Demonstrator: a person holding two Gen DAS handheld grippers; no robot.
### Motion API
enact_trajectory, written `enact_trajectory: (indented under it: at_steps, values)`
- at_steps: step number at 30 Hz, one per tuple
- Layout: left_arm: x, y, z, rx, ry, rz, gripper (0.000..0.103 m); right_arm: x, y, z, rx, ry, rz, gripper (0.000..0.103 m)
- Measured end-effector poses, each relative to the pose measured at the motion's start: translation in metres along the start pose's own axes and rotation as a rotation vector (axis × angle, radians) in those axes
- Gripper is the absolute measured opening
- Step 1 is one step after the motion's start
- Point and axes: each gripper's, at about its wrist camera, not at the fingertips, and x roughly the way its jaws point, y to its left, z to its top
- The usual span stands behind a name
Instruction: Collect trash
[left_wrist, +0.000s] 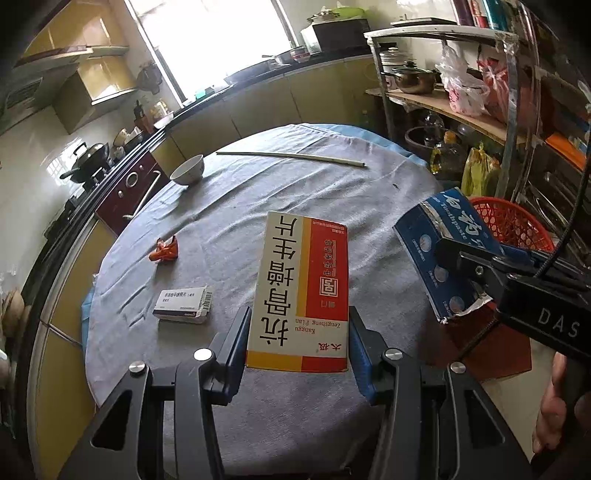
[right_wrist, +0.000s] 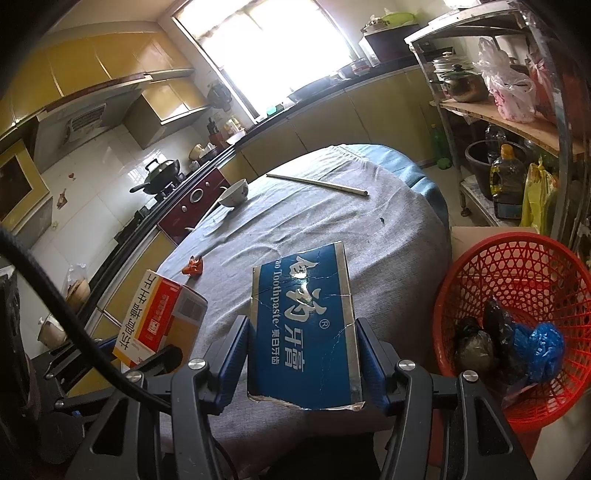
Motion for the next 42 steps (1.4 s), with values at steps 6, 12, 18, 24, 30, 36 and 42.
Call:
enact_trajectory:
  at_steps: [6,12,18,24,30,36,42]
  values:
    - [-0.002,-0.011,0.003,0.03,-0.011,-0.001,0.051,-0.005,-0.008,0.0,0.016,-0.01,-0.008,0.06]
    - [-0.003,-0.019,0.005,0.051,-0.014,-0.003,0.051,-0.01,-0.02,0.001,0.048,-0.019,-0.018,0.06]
    - [-0.005,-0.028,0.008,0.073,-0.019,-0.007,0.051,-0.014,-0.028,0.003,0.062,-0.03,-0.026,0.06]
    - [-0.006,-0.036,0.012,0.091,-0.022,-0.011,0.051,-0.018,-0.034,0.003,0.078,-0.037,-0.03,0.06]
    - [-0.007,-0.044,0.016,0.111,-0.027,-0.018,0.051,-0.024,-0.042,0.004,0.094,-0.045,-0.037,0.06]
    - [-0.008,-0.052,0.018,0.124,-0.029,-0.023,0.052,-0.028,-0.048,0.005,0.103,-0.053,-0.044,0.06]
    - [-0.009,-0.057,0.019,0.14,-0.029,-0.027,0.052,-0.03,-0.052,0.004,0.111,-0.053,-0.048,0.06]
